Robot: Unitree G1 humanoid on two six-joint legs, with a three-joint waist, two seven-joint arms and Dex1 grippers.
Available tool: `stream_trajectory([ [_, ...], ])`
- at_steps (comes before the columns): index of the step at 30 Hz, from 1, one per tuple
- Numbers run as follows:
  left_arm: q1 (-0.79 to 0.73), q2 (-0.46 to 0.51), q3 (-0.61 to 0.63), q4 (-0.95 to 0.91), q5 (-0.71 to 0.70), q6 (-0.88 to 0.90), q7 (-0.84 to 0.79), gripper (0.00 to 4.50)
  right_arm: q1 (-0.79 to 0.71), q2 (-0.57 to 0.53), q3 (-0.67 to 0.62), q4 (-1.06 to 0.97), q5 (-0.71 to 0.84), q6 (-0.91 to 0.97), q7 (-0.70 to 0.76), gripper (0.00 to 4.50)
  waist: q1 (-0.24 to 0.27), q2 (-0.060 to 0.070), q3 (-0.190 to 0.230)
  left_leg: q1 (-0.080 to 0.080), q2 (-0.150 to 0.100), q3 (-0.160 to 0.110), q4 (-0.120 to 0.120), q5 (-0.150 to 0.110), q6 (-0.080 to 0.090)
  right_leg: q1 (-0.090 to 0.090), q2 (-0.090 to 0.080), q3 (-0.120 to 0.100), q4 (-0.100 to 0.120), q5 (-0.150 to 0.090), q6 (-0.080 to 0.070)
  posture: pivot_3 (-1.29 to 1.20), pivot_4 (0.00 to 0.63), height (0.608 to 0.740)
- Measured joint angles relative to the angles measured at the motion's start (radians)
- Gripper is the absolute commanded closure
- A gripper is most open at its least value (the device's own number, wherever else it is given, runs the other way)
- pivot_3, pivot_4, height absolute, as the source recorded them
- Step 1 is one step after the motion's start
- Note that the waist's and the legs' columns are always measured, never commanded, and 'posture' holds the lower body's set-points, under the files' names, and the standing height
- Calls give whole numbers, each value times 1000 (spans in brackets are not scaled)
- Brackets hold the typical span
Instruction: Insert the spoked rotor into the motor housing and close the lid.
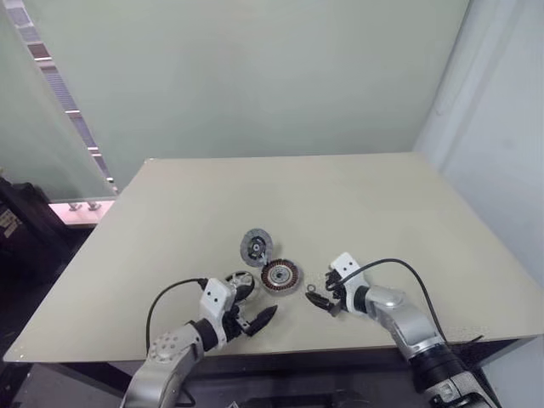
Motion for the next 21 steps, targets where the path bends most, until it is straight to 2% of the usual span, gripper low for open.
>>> stream_trajectory([
  [21,2,4,-11,0,9,-4,-2,34,-31,74,14,154,-48,-116,-7,0,-6,0,0,-2,2,9,0,0,0,-6,4,8,2,1,2,0,0,740],
])
